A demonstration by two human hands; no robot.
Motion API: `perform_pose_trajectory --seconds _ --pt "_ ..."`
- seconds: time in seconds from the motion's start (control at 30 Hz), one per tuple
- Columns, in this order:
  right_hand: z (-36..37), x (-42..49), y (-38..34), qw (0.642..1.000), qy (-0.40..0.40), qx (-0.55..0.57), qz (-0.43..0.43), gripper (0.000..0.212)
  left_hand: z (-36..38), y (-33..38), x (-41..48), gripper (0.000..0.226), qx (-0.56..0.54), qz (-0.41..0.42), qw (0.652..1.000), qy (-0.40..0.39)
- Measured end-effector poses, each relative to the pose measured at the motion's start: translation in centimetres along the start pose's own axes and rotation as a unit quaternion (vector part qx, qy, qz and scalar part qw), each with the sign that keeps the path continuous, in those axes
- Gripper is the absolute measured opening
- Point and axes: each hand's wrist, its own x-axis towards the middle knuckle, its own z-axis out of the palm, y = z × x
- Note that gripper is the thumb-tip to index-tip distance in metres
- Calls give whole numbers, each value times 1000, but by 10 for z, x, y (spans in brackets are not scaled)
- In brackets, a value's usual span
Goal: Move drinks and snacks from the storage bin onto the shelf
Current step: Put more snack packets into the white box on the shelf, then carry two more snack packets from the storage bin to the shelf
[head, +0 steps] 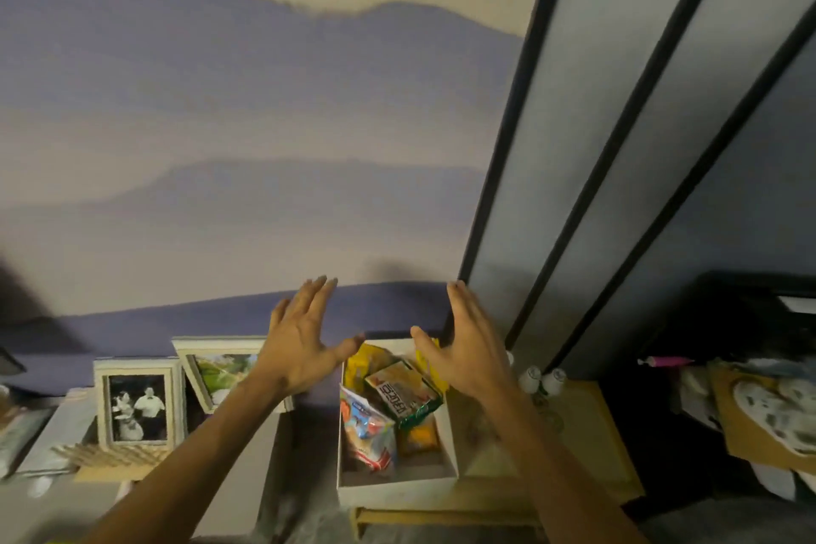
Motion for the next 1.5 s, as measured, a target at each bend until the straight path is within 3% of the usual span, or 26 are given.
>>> perform_pose_trajectory --seconds 0.3,0.47,0.67,1.07,1.33,1.5 --pt "-108 21 -64 997 28 -60 -26 103 -124 18 24 95 92 48 992 70" --pt "-119 10 -95 997 16 -61 -47 101 -163 10 -5 92 103 29 991 82" --pt "-107 -3 -155 991 -18 -38 -129 98 -203 -7 -87 92 112 -40 985 127" --pt "-6 -95 -320 948 -145 53 -277 92 -286 -69 -326 91 81 -276 931 224" --pt "83 -152 -432 914 -211 46 -342 89 -306 -140 -432 93 54 -368 890 263" --pt "181 -184 -499 894 -271 26 -356 87 -293 -232 -489 91 33 -406 880 244"
